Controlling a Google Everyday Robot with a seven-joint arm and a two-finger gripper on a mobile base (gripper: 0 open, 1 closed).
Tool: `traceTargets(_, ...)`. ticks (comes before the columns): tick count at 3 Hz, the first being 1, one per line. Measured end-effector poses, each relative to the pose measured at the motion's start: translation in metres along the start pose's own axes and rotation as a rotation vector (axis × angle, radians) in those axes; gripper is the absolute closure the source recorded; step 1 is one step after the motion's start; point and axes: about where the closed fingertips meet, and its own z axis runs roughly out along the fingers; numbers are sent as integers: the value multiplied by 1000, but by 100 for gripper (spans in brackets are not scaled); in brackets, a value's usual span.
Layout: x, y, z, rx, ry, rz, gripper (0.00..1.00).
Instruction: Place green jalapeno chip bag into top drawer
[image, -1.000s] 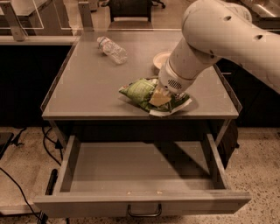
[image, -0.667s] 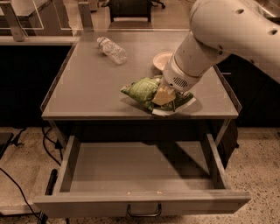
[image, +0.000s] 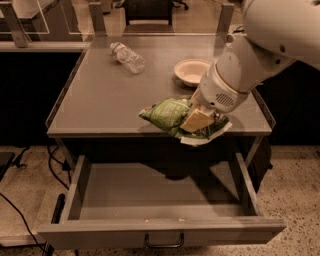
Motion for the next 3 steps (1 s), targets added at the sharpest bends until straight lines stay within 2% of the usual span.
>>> traceTargets(1, 17, 49, 5, -195, -81, 3, 100)
traceTargets(2, 2, 61, -1, -235, -141, 13, 100)
traceTargets(3, 3, 62, 1, -239, -142, 15, 100)
